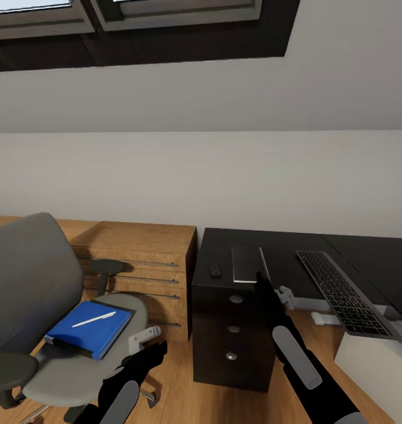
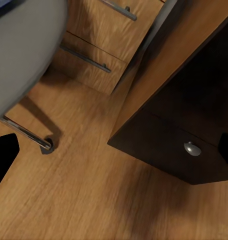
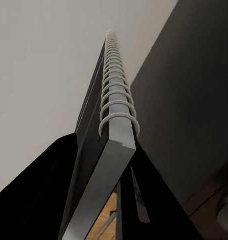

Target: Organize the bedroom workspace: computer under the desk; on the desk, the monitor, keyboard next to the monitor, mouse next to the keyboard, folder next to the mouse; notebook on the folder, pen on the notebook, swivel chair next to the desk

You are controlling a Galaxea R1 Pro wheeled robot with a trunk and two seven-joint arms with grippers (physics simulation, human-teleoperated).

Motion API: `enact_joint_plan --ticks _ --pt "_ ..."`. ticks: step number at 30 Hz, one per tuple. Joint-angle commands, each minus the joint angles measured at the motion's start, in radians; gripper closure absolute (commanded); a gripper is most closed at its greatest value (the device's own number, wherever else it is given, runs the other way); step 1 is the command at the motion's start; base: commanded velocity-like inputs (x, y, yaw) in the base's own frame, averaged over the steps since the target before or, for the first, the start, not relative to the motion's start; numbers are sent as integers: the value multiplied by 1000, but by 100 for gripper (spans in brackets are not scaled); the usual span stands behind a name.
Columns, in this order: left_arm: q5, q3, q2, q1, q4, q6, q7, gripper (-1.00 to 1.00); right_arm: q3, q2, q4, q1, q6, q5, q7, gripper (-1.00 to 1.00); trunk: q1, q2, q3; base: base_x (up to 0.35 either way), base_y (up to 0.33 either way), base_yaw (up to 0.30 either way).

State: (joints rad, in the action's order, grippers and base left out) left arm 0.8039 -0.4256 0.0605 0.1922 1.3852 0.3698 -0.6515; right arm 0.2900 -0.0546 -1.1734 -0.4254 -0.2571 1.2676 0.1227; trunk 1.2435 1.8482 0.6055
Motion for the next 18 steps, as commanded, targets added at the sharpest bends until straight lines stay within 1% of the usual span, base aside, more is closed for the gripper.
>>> enact_joint_plan --ticks 1,18 --pt "6 -2 1 1 1 1 -8 -100 5 -1 -1 -1 -8 7 5 100 4 8 4 0 0 0" --pt "6 -2 1 1 5 1 -8 -100 6 0 0 -1 -8 2 4 100 69 127 58 0 0 0"
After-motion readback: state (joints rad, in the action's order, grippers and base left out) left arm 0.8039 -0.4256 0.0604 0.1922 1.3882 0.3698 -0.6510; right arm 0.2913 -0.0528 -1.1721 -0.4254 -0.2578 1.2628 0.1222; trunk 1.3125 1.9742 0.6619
